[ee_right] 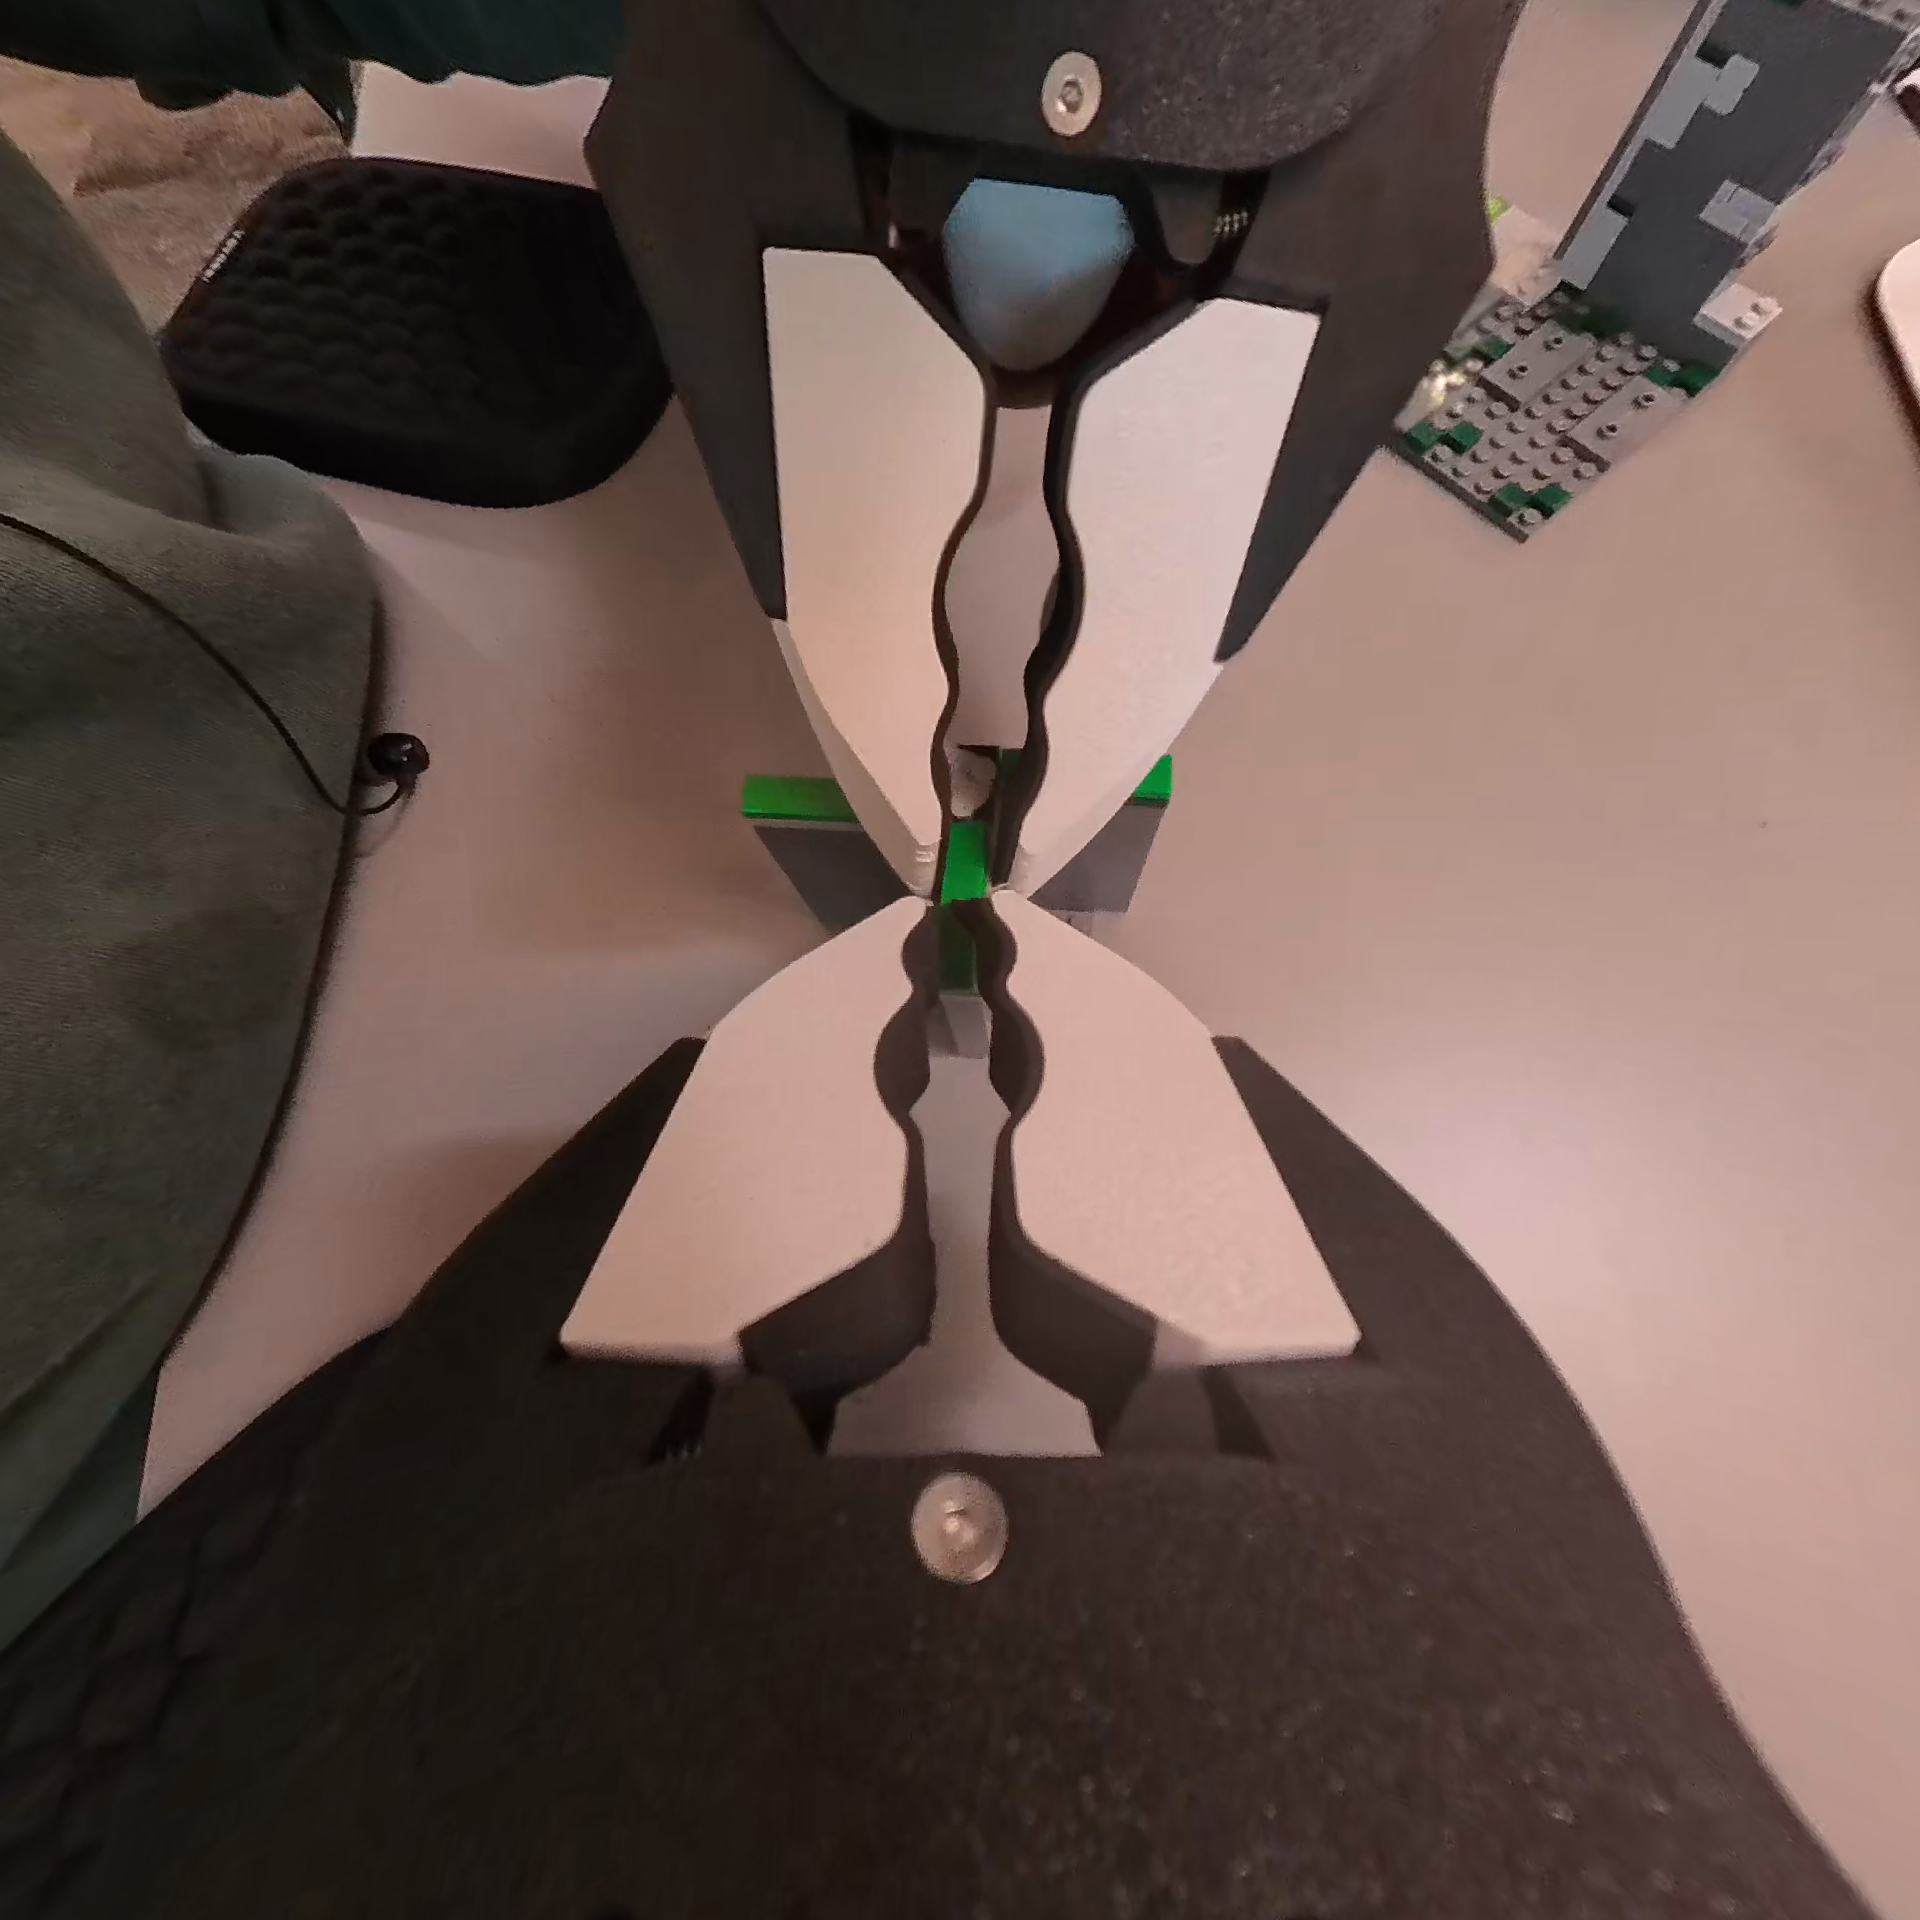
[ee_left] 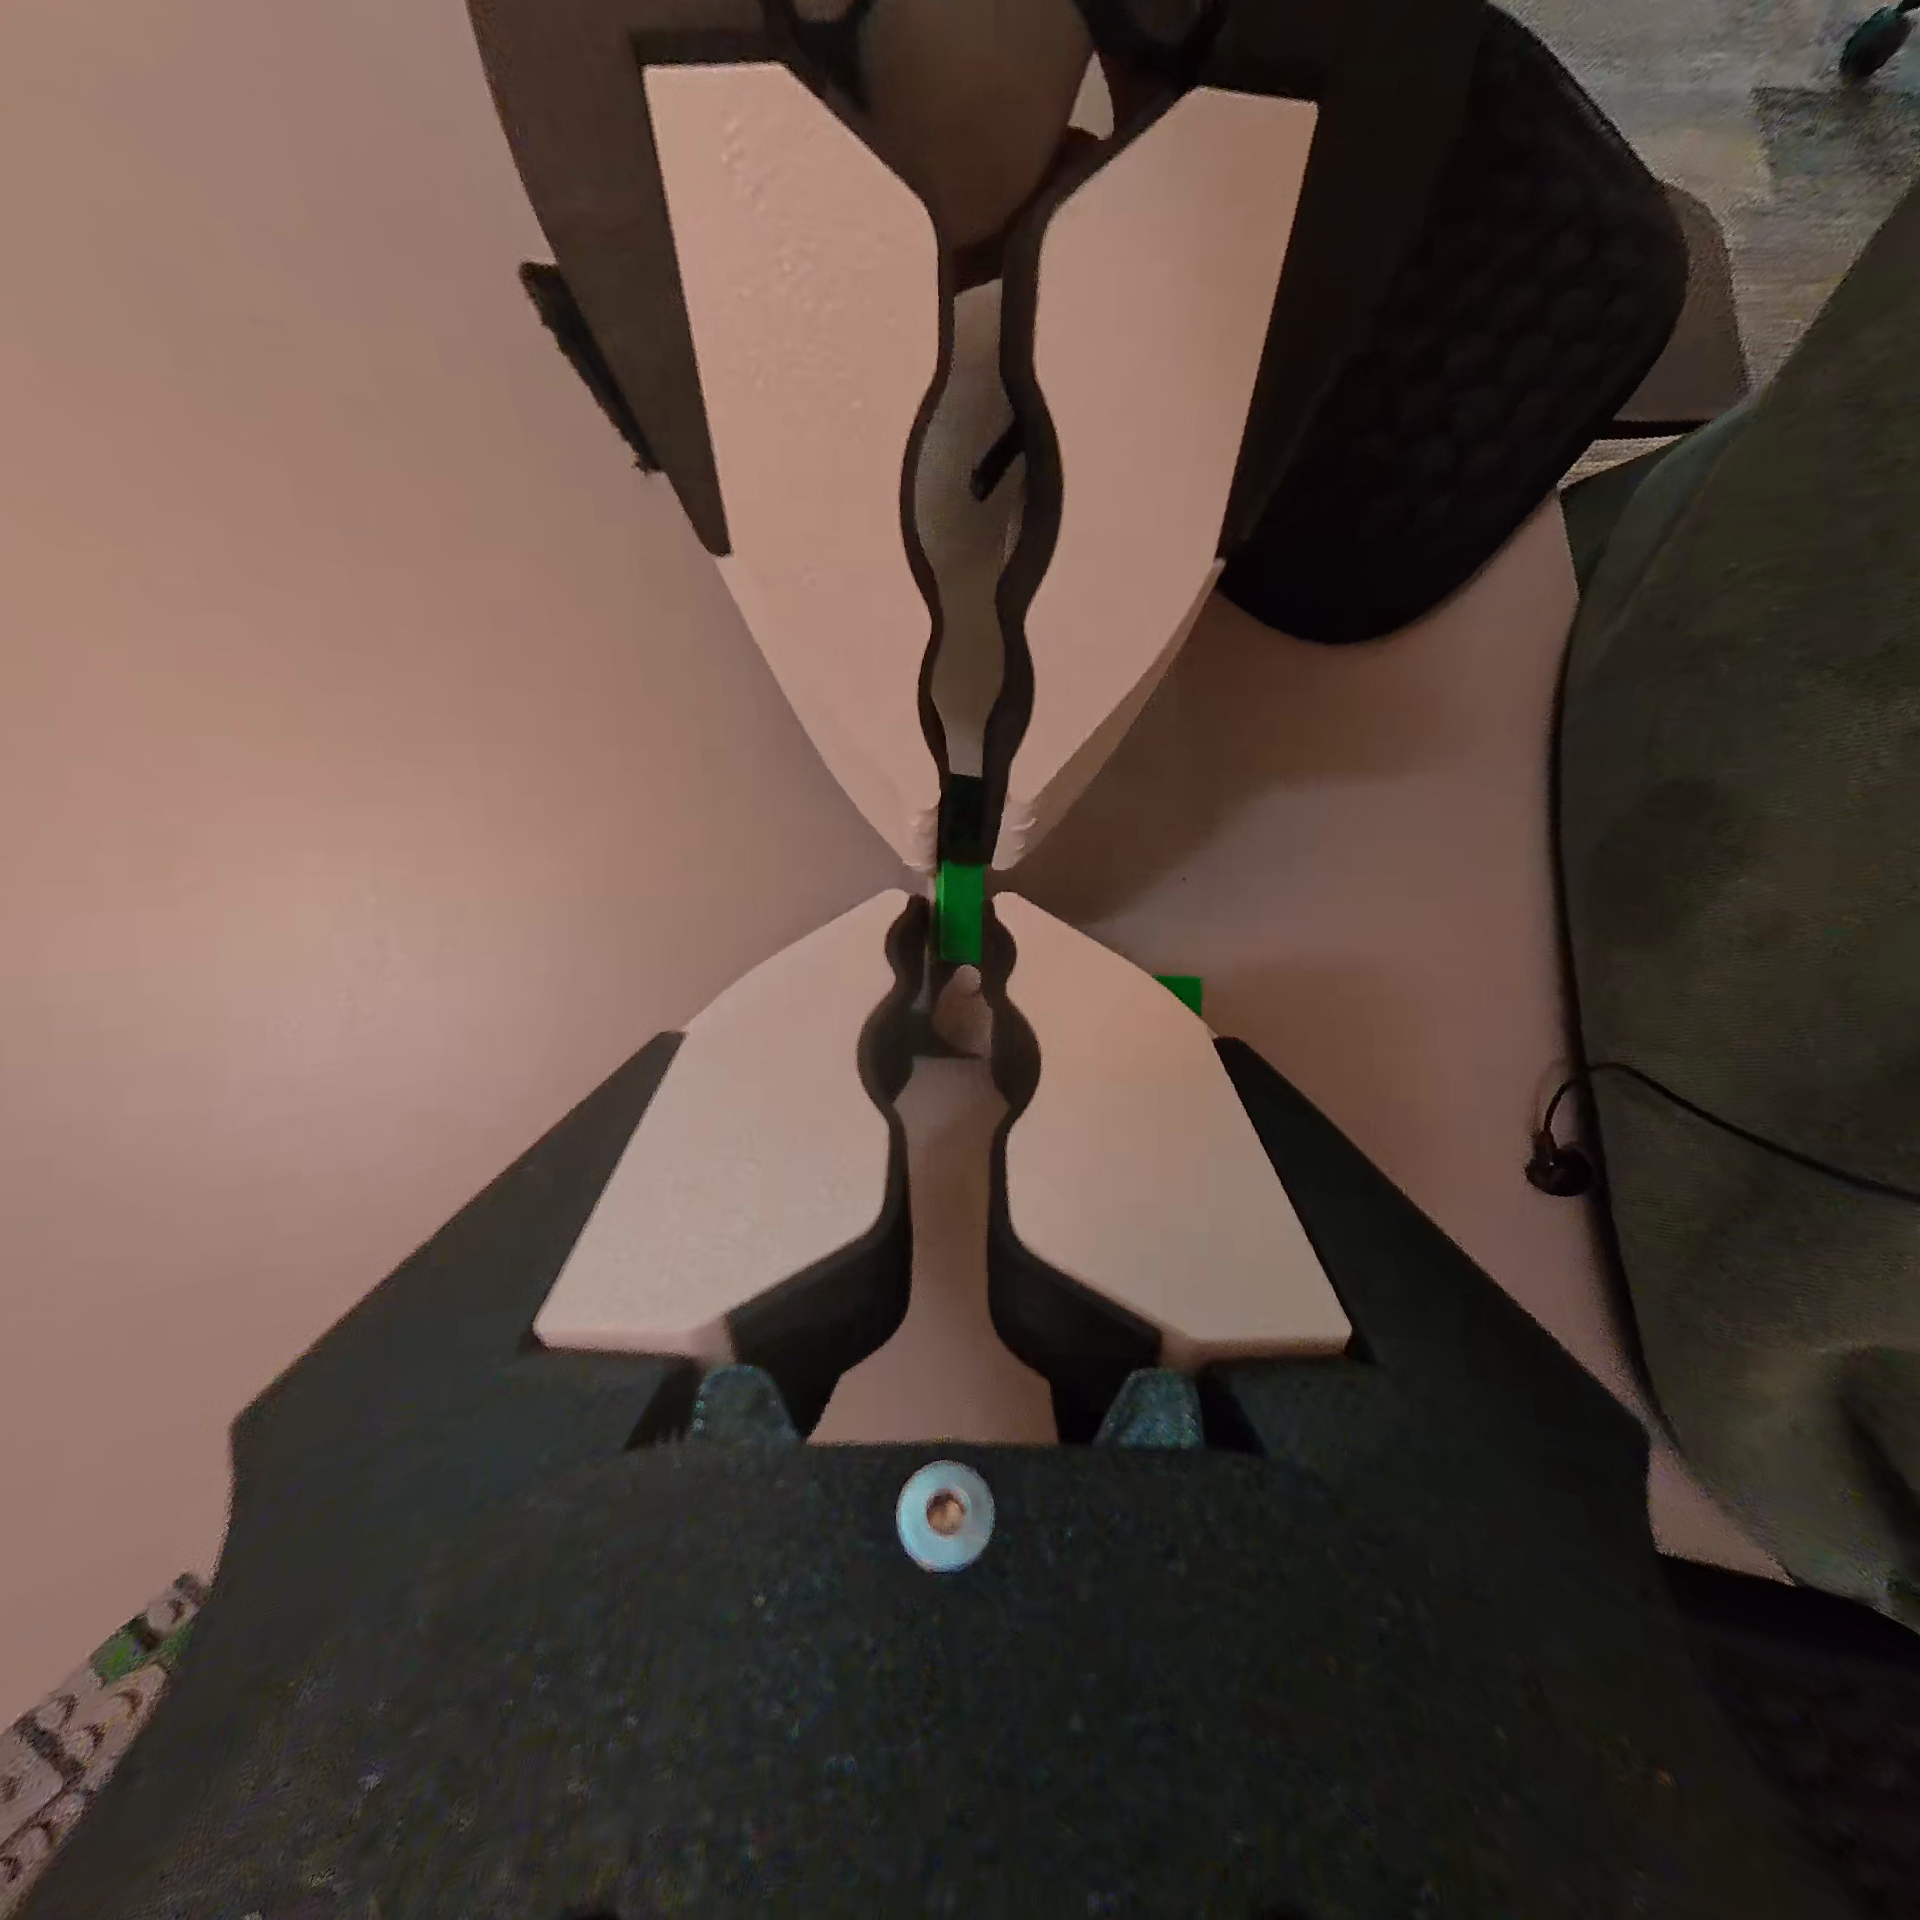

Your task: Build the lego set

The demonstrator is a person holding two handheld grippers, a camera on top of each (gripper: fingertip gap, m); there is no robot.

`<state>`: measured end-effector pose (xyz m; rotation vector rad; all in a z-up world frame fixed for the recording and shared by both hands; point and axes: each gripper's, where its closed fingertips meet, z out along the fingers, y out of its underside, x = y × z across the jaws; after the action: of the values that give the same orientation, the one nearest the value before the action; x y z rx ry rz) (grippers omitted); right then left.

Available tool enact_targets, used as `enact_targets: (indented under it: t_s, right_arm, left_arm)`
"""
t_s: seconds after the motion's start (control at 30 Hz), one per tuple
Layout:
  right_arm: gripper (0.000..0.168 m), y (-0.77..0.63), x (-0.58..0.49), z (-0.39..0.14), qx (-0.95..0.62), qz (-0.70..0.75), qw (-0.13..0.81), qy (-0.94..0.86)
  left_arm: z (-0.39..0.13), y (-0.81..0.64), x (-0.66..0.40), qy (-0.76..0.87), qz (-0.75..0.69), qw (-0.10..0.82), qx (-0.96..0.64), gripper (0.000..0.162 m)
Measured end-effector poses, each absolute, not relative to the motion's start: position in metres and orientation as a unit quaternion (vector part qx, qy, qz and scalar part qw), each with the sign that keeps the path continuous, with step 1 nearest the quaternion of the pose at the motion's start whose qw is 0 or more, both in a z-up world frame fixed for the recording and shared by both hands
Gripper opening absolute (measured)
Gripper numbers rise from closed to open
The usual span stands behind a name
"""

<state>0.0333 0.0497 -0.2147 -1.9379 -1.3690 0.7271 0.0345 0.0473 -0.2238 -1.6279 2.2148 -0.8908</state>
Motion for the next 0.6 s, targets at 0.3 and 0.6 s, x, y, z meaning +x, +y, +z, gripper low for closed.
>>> enact_targets:
  t_s: [0.3,0.6]
  right_arm:
    - [0.025,0.0446,0.0315,-0.2092,-0.722,0.286,0.358,-0.519]
    - [0.008,0.0479,0.0340,-0.2155,-0.713,0.197,0.380,-0.556]
  left_arm:
    - [-0.2238,0.0460,0.0325,0.759,-0.311,0.124,-0.558,0.009]
    - [-0.2237,0.0458,0.0329,0.751,-0.321,0.118,-0.566,0.010]
